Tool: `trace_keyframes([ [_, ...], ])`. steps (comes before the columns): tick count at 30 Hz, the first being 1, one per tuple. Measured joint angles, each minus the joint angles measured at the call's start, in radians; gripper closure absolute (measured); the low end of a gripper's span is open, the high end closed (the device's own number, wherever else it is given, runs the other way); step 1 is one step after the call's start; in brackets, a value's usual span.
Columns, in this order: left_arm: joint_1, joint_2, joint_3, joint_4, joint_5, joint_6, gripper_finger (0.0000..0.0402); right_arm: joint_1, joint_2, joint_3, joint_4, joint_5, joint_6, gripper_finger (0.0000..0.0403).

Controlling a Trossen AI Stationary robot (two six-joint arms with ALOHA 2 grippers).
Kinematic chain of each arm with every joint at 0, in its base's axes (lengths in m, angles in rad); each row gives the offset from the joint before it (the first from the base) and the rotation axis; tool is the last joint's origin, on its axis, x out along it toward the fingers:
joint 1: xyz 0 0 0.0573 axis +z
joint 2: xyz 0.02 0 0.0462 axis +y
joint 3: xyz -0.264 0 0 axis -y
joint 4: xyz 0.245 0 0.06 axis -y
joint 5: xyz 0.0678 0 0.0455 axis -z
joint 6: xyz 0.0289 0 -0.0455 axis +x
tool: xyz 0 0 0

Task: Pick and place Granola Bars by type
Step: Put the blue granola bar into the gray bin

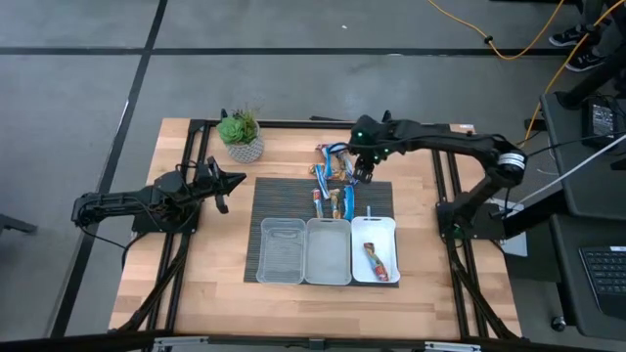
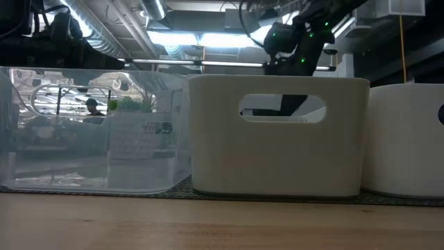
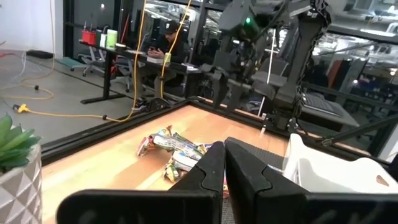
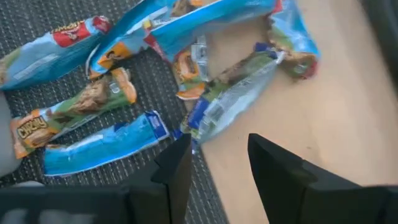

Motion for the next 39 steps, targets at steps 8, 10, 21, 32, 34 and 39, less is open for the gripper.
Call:
trace_keyframes([
  [8, 0.000, 0.000, 0.000, 0.000, 0.000, -0.021, 0.0395, 0.000, 0.083, 0.000, 0.052, -0.067, 0.006, 0.0156],
  [10, 0.000, 0.000, 0.000, 0.000, 0.000, -0.021, 0.0395, -0.002, 0.104, 0.000, 0.065, -0.039, 0.027, 0.0129],
  [21, 0.000, 0.000, 0.000, 0.000, -0.003, -0.019, 0.0396, -0.012, 0.232, -0.001, 0.099, 0.018, 0.106, 0.0091],
  [32, 0.000, 0.000, 0.000, 0.000, -0.009, -0.026, 0.0396, -0.012, 0.294, -0.001, 0.126, 0.022, 0.086, 0.0102],
  [34, 0.000, 0.000, 0.000, 0.000, -0.011, -0.026, 0.0396, -0.012, 0.294, -0.001, 0.126, 0.022, 0.086, 0.0120],
  [39, 0.000, 0.000, 0.000, 0.000, -0.011, -0.026, 0.0396, -0.012, 0.294, -0.001, 0.125, 0.022, 0.086, 0.0188],
])
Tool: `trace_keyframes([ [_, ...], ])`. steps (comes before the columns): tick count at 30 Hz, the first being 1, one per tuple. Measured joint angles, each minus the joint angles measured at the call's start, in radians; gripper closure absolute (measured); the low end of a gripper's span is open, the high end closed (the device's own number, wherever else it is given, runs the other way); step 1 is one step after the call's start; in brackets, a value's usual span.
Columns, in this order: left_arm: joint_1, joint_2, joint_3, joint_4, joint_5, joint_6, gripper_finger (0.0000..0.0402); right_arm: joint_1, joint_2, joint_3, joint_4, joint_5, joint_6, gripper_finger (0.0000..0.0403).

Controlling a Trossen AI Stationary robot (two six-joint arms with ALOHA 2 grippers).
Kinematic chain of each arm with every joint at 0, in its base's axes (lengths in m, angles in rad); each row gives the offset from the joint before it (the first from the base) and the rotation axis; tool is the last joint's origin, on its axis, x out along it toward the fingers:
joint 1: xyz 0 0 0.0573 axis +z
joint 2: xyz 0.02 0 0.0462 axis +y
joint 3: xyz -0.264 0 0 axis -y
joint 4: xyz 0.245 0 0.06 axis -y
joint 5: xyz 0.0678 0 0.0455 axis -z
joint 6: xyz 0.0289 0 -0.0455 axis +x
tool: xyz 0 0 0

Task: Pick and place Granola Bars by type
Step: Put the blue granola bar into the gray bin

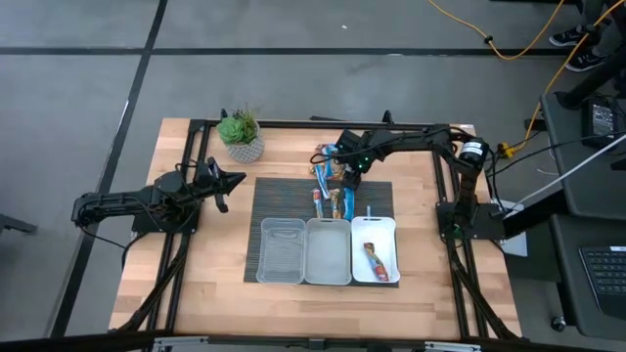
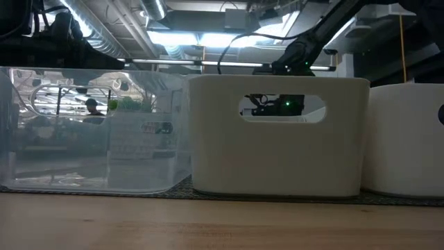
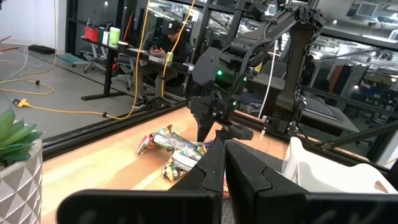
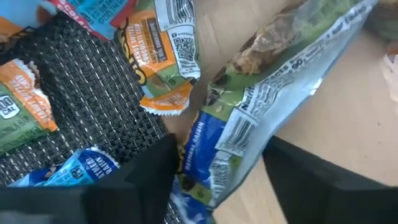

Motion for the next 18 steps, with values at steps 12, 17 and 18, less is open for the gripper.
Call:
trace_keyframes([
  [12, 0.000, 0.000, 0.000, 0.000, 0.000, 0.000, 0.0396, 0.000, -0.010, 0.001, -0.056, -0.001, 0.002, 0.0351],
  [17, 0.000, 0.000, 0.000, 0.000, 0.000, 0.000, 0.0396, 0.000, -0.045, 0.000, -0.140, -0.003, 0.002, 0.0359],
  [18, 0.000, 0.000, 0.000, 0.000, 0.000, 0.000, 0.0396, 0.000, -0.056, 0.000, -0.161, -0.003, 0.002, 0.0357],
])
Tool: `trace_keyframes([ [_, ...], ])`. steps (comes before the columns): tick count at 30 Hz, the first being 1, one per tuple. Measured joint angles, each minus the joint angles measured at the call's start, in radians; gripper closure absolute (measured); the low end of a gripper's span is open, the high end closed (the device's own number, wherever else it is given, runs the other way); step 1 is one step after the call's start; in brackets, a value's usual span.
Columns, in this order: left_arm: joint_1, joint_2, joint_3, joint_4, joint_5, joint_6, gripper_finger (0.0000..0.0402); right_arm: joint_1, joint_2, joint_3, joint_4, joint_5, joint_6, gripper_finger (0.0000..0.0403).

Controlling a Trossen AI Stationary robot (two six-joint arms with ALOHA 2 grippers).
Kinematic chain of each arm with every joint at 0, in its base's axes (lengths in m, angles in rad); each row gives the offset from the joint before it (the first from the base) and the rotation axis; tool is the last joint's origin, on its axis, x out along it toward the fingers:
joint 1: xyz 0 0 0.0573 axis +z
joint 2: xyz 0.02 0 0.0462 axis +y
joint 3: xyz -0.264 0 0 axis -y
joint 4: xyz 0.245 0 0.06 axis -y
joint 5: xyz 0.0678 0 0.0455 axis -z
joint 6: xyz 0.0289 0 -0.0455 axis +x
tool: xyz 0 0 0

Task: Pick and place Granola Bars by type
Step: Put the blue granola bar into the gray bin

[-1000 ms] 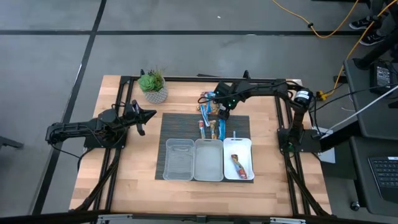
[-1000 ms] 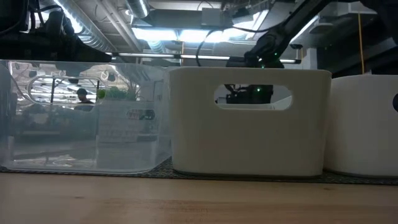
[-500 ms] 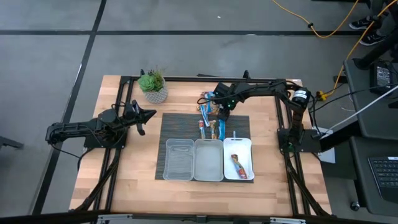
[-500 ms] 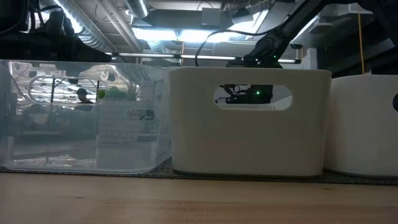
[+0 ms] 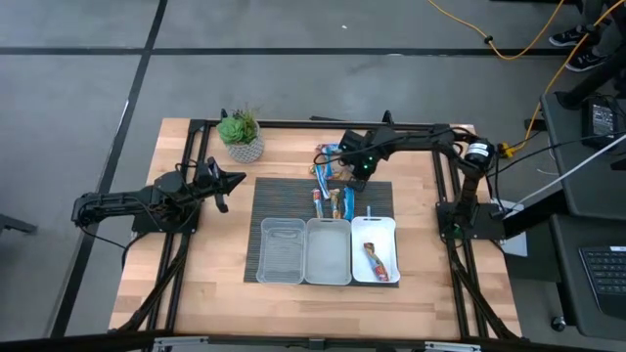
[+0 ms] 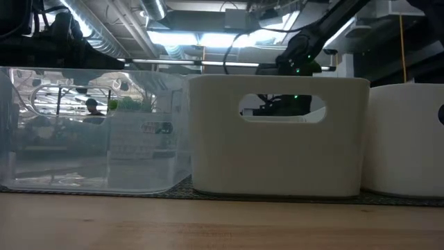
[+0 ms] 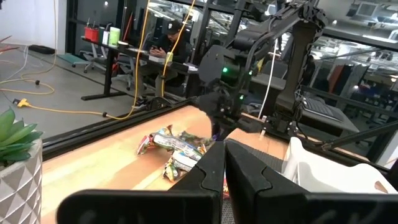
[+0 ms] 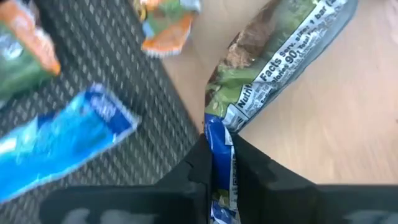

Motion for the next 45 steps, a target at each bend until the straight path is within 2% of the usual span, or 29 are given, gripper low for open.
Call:
trace_keyframes([
  [8, 0.000, 0.000, 0.000, 0.000, 0.000, 0.008, 0.0395, 0.006, -0.171, 0.000, -0.115, -0.001, -0.002, 0.0365],
  [15, 0.000, 0.000, 0.000, 0.000, 0.001, 0.038, 0.0395, 0.063, -0.443, 0.000, -0.142, -0.010, -0.005, 0.0357],
  [20, 0.000, 0.000, 0.000, 0.000, 0.002, 0.051, 0.0396, 0.123, -0.638, 0.000, -0.141, -0.010, 0.008, 0.0367],
  [25, 0.000, 0.000, 0.000, 0.000, 0.003, 0.053, 0.0396, 0.170, -0.759, 0.000, -0.138, -0.009, 0.055, 0.0365],
  [30, 0.000, 0.000, 0.000, 0.000, 0.005, 0.053, 0.0396, 0.228, -0.811, 0.000, -0.138, 0.016, 0.075, 0.0363],
  [36, 0.000, 0.000, 0.000, 0.000, 0.005, 0.053, 0.0396, 0.334, -0.808, 0.000, -0.092, 0.017, 0.077, 0.0368],
  [40, 0.000, 0.000, 0.000, 0.000, 0.005, 0.053, 0.0396, 0.417, -0.781, 0.000, 0.037, 0.017, 0.081, 0.0364],
  [45, 0.000, 0.000, 0.000, 0.000, 0.005, 0.053, 0.0396, 0.522, -0.717, 0.000, 0.284, 0.018, 0.080, 0.0369],
])
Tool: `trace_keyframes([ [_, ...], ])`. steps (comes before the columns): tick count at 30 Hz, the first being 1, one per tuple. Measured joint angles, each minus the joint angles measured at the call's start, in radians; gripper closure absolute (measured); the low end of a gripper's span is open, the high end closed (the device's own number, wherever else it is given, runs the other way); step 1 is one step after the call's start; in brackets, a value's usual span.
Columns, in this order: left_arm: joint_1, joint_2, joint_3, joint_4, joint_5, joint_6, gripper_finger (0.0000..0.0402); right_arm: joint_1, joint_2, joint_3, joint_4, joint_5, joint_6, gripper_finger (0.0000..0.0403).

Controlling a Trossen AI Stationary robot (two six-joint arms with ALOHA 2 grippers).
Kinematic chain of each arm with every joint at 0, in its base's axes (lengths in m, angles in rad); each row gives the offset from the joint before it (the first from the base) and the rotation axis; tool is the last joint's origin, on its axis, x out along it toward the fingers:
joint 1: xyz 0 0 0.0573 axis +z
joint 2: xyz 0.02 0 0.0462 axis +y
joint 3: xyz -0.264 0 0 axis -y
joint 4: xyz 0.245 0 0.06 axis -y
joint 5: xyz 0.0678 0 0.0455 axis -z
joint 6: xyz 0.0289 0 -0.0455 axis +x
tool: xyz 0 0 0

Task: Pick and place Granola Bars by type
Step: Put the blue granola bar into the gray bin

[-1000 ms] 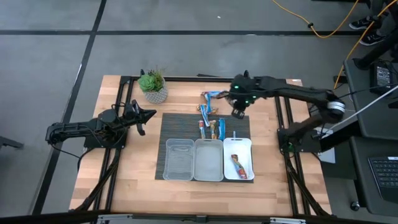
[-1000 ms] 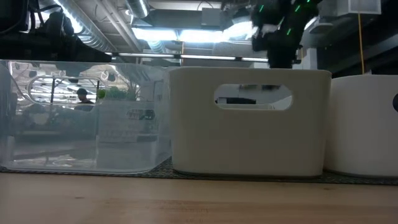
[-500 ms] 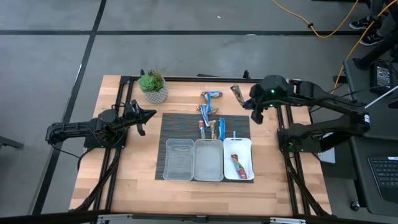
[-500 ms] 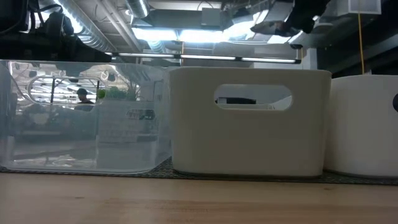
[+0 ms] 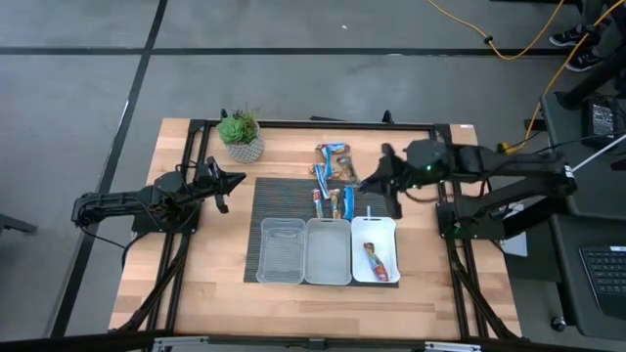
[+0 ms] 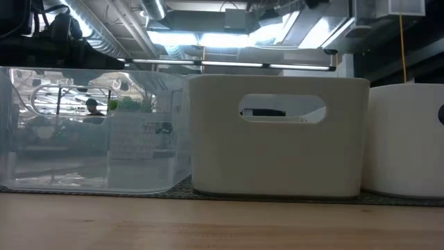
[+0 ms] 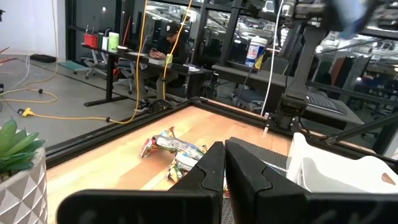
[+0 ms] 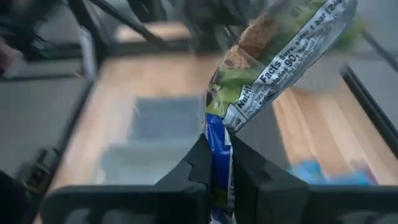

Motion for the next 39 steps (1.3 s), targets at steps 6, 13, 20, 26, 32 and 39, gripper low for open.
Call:
trace_keyframes([
  [6, 0.000, 0.000, 0.000, 0.000, 0.000, 0.000, 0.0395, 0.097, 0.131, 0.080, 0.081, 0.020, 0.004, 0.0365],
  [13, 0.000, 0.000, 0.000, 0.000, 0.000, 0.000, 0.0395, 0.147, 0.303, 0.328, -0.122, 0.030, -0.012, 0.0368],
  [20, 0.000, 0.000, 0.000, 0.000, 0.004, 0.000, 0.0395, 0.154, 0.394, 0.411, -0.211, 0.029, -0.031, 0.0368],
  [26, 0.000, 0.000, 0.000, 0.000, 0.011, 0.000, 0.0395, 0.159, 0.456, 0.355, -0.248, 0.027, 0.021, 0.0364],
  [32, 0.000, 0.000, 0.000, 0.000, 0.011, 0.000, 0.0395, 0.186, 0.517, 0.195, -0.179, 0.026, 0.124, 0.0371],
  [39, 0.000, 0.000, 0.000, 0.000, 0.012, 0.000, 0.0395, 0.207, 0.540, 0.093, -0.106, 0.026, 0.379, 0.0362],
])
